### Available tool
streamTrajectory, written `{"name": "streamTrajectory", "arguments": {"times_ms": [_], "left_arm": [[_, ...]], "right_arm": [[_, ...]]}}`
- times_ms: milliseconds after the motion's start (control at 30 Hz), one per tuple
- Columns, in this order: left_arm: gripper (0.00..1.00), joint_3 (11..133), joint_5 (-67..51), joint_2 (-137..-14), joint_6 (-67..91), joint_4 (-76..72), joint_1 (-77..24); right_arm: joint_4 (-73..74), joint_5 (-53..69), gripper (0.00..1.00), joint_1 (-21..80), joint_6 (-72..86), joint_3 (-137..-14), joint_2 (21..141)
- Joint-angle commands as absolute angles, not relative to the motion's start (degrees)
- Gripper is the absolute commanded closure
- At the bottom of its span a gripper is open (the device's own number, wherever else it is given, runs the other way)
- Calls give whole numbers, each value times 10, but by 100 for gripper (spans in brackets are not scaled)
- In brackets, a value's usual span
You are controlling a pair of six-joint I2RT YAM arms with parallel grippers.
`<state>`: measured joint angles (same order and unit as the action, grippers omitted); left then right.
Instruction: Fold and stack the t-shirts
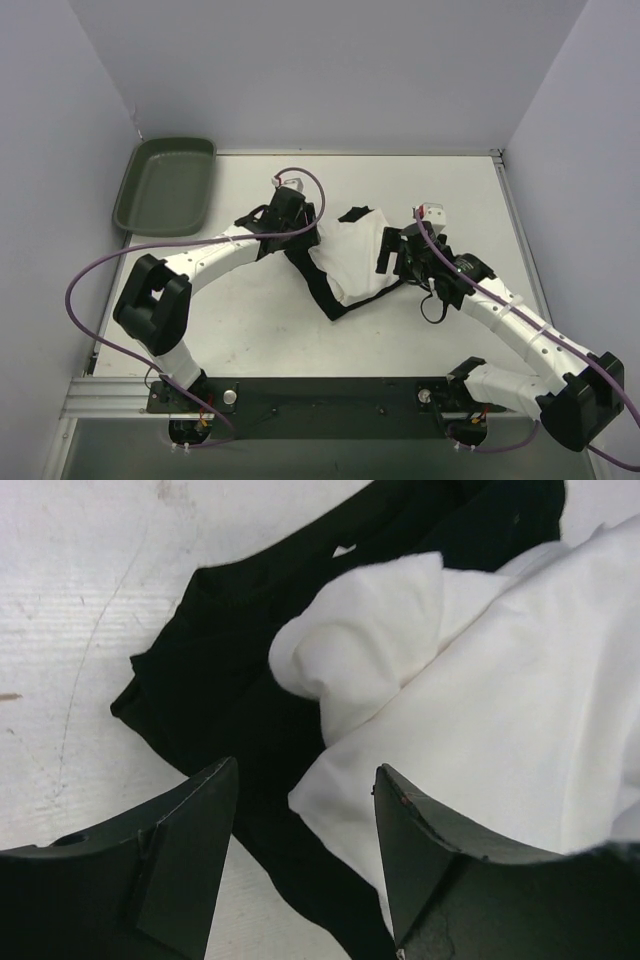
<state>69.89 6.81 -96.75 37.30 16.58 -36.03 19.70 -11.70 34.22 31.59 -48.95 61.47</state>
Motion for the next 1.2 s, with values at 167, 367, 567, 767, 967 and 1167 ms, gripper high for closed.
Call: {"name": "streamTrajectory", "arguments": {"times_ms": [167, 367, 567, 767, 967, 1167], "left_arm": [[36, 640, 31, -949, 404, 128, -362], [42, 644, 29, -958, 404, 121, -364], [53, 665, 25, -971, 404, 119, -365], [57, 680, 18, -984, 403, 120, -368], [56, 687, 19, -984, 403, 122, -371], [60, 694, 18, -989, 404, 123, -374]], "right_arm": [[182, -121, 16, 347, 324, -483, 622], [180, -120, 16, 349, 328, -481, 625], [178, -121, 16, 349, 330, -475, 624], [178, -122, 16, 348, 328, -474, 622], [178, -121, 16, 349, 330, -471, 624], [177, -123, 16, 349, 329, -471, 621]]}}
